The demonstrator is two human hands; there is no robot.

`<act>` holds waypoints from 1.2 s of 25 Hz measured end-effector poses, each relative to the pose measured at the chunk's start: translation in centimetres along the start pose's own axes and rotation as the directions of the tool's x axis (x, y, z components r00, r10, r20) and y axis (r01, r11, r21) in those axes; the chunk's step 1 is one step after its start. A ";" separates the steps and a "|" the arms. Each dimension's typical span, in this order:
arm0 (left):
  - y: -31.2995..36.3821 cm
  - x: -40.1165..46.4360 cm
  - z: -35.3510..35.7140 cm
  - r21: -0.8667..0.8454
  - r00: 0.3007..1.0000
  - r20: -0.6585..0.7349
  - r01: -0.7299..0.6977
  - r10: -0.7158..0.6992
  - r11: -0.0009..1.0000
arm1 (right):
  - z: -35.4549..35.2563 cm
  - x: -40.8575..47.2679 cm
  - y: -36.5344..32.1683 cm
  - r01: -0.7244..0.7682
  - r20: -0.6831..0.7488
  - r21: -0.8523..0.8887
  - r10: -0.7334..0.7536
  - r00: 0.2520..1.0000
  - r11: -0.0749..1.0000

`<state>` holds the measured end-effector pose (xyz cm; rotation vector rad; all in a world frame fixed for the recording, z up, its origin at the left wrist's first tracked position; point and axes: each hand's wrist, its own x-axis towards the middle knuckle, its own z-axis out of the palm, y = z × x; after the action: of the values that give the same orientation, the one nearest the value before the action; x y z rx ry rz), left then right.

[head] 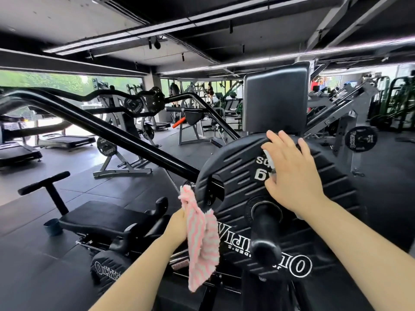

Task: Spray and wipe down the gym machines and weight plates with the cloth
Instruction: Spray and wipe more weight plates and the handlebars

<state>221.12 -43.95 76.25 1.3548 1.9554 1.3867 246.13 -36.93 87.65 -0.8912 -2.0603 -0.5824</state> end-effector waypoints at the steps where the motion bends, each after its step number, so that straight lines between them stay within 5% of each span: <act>1: -0.8 -0.3 0.0 -0.059 0.996 0.008 0.086 -0.086 0.995 | -0.1 0.0 -0.2 -0.004 0.003 -0.013 0.004 1.000 1.000; 3: 1.5 -0.2 -0.2 -0.250 0.985 -0.070 0.137 -0.160 0.958 | -0.3 0.2 -0.7 -0.003 0.006 -0.043 0.003 1.000 0.999; 5: 6.2 0.6 -0.7 -0.434 0.984 -0.146 0.031 -0.104 0.901 | -0.8 1.6 -1.6 0.037 0.012 -0.073 -0.036 0.999 0.997; 8: 12.5 1.9 -0.2 -0.060 0.951 -0.083 -0.304 0.299 0.951 | -1.3 4.5 -3.3 0.120 0.146 0.020 -0.121 0.982 0.993; 10: 13.7 2.3 0.2 0.256 0.899 0.053 -0.432 0.434 0.865 | -0.9 5.7 -3.9 0.119 0.213 0.092 -0.136 0.968 0.989; 20: 10.2 5.3 -2.3 -0.027 0.944 0.277 -0.178 0.179 0.984 | -1.3 5.6 -3.1 0.143 0.183 0.141 -0.168 0.969 0.980; 26: 9.7 4.9 0.0 0.236 0.959 -0.075 -0.249 0.274 0.939 | -1.3 5.1 -3.0 0.088 0.150 0.152 -0.111 0.982 0.985; 30: 11.9 4.3 0.2 0.472 0.915 -0.087 -0.310 0.394 0.825 | -2.3 3.9 -2.3 0.008 0.154 0.110 -0.025 0.988 0.994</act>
<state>225.04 -39.60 87.47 1.9501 2.3388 1.2895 243.83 -38.43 91.88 -0.8799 -2.2184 -0.4149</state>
